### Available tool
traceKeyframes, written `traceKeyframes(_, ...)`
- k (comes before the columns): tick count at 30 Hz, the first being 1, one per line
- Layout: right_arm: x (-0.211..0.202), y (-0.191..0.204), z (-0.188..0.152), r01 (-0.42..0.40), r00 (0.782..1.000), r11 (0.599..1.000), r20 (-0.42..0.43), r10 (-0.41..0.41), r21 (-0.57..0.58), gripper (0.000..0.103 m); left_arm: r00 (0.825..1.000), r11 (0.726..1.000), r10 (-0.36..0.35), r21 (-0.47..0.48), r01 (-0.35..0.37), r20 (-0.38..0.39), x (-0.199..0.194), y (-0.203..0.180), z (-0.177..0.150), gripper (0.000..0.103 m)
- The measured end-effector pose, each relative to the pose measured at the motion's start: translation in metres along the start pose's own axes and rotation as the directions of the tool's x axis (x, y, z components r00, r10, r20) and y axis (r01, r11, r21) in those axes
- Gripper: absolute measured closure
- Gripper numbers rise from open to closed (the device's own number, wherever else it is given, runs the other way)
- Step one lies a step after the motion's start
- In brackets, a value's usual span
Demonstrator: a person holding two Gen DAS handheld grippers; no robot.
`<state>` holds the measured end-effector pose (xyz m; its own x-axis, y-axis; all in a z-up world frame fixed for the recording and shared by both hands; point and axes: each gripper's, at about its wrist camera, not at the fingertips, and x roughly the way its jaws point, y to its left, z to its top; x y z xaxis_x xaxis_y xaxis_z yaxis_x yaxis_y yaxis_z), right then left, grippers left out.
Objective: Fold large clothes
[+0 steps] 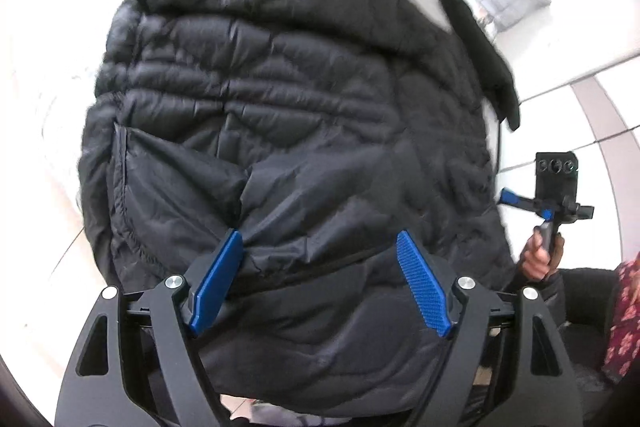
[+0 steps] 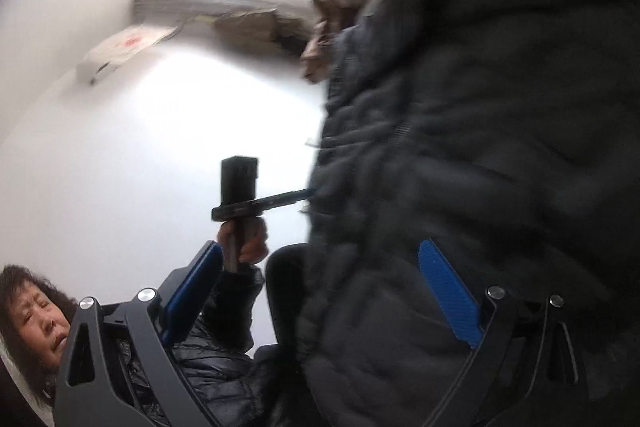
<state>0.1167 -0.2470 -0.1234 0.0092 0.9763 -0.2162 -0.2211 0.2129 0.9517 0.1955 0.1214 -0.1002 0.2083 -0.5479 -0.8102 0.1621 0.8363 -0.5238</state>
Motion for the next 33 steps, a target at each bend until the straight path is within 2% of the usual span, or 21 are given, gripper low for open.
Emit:
traceKeyframes(2, 0.025, 0.000, 0.008, -0.022, 0.999, 1.000, -0.034, 0.022, -0.002, 0.008, 0.998, 0.999, -0.035, 0.003, 0.035, 0.055, -0.014, -0.002, 0.002, 0.027)
traceKeyframes(4, 0.049, -0.013, 0.010, -0.001, 0.996, 1.000, -0.084, 0.004, 0.030, 0.008, 0.995, 0.999, -0.037, -0.013, 0.039, 0.090, -0.021, 0.001, 0.003, 0.027)
traceKeyframes(6, 0.077, -0.041, 0.007, 0.106, 0.982, 0.991, -0.164, -0.091, 0.082, 0.008, 0.997, 0.999, 0.006, -0.048, -0.002, 0.077, -0.014, 0.010, 0.004, 0.025)
traceKeyframes(7, 0.076, -0.044, 0.004, 0.121, 0.979, 0.989, -0.172, -0.106, 0.083, 0.008, 0.998, 0.997, 0.040, -0.071, -0.037, 0.042, -0.003, 0.021, 0.002, 0.025)
traceKeyframes(9, 0.069, -0.038, 0.005, 0.099, 0.986, 0.991, -0.143, -0.086, 0.089, 0.008, 0.999, 0.992, 0.043, -0.115, -0.044, -0.005, 0.013, 0.041, -0.002, 0.026)
traceKeyframes(12, 0.033, -0.011, 0.001, 0.055, 0.997, 0.998, -0.051, -0.054, 0.017, 0.008, 0.998, 0.995, 0.027, -0.095, -0.022, 0.053, 0.004, 0.038, -0.010, 0.025)
traceKeyframes(14, 0.008, -0.008, -0.001, 0.063, 0.998, 0.998, 0.006, -0.063, 0.011, 0.008, 0.996, 0.998, 0.026, -0.061, -0.021, 0.083, -0.002, 0.030, -0.015, 0.025)
traceKeyframes(16, -0.015, -0.030, -0.005, 0.131, 0.989, 0.988, 0.057, -0.136, 0.077, 0.007, 0.994, 0.996, 0.084, -0.014, -0.083, 0.070, 0.004, 0.021, -0.016, 0.025)
traceKeyframes(17, -0.024, -0.048, -0.007, 0.208, 0.975, 0.967, 0.047, -0.217, 0.149, 0.007, 0.990, 0.991, 0.129, 0.013, -0.130, 0.049, 0.013, 0.017, -0.016, 0.025)
traceKeyframes(18, -0.028, -0.069, -0.011, 0.258, 0.963, 0.941, 0.023, -0.269, 0.221, 0.008, 0.984, 0.983, 0.175, 0.044, -0.176, 0.032, 0.022, 0.014, -0.016, 0.025)
traceKeyframes(19, -0.031, -0.069, -0.013, 0.235, 0.968, 0.945, 0.038, -0.250, 0.228, 0.009, 0.978, 0.977, 0.205, 0.062, -0.206, 0.028, 0.025, 0.012, -0.016, 0.025)
traceKeyframes(21, -0.044, -0.049, -0.018, 0.251, 0.959, 0.952, 0.085, -0.269, 0.175, 0.009, 0.962, 0.958, 0.265, 0.095, -0.271, 0.068, 0.022, 0.000, -0.021, 0.025)
traceKeyframes(23, -0.061, -0.024, -0.025, 0.232, 0.958, 0.967, 0.148, -0.245, 0.100, 0.009, 0.946, 0.938, 0.293, 0.150, -0.313, 0.141, 0.008, -0.013, -0.028, 0.025)
traceKeyframes(25, -0.085, -0.001, -0.036, 0.298, 0.930, 0.953, 0.209, -0.301, 0.047, 0.009, 0.898, 0.878, 0.370, 0.226, -0.422, 0.238, -0.006, -0.028, -0.038, 0.025)
traceKeyframes(26, -0.097, 0.008, -0.044, 0.364, 0.904, 0.931, 0.228, -0.360, 0.027, 0.008, 0.870, 0.835, 0.405, 0.275, -0.477, 0.282, -0.011, -0.036, -0.045, 0.025)
traceKeyframes(27, -0.104, 0.012, -0.050, 0.406, 0.887, 0.914, 0.232, -0.399, 0.022, 0.008, 0.859, 0.809, 0.415, 0.309, -0.499, 0.301, -0.016, -0.040, -0.049, 0.025)
traceKeyframes(28, -0.116, 0.012, -0.059, 0.471, 0.855, 0.881, 0.225, -0.467, 0.037, 0.007, 0.862, 0.809, 0.411, 0.318, -0.494, 0.296, -0.020, -0.039, -0.052, 0.025)
traceKeyframes(29, -0.124, 0.010, -0.065, 0.508, 0.835, 0.860, 0.215, -0.507, 0.054, 0.007, 0.882, 0.835, 0.386, 0.305, -0.459, 0.270, -0.028, -0.033, -0.054, 0.025)
traceKeyframes(30, -0.135, 0.003, -0.073, 0.541, 0.814, 0.838, 0.202, -0.544, 0.076, 0.007, 0.908, 0.875, 0.344, 0.269, -0.403, 0.240, -0.036, -0.022, -0.054, 0.025)
traceKeyframes(32, -0.150, -0.008, -0.083, 0.561, 0.800, 0.820, 0.179, -0.573, 0.115, 0.007, 0.960, 0.959, 0.214, 0.145, -0.242, 0.182, -0.052, 0.007, -0.050, 0.025)
traceKeyframes(33, -0.156, -0.013, -0.087, 0.562, 0.800, 0.816, 0.166, -0.577, 0.131, 0.007, 0.974, 0.983, 0.152, 0.075, -0.166, 0.170, -0.058, 0.023, -0.050, 0.025)
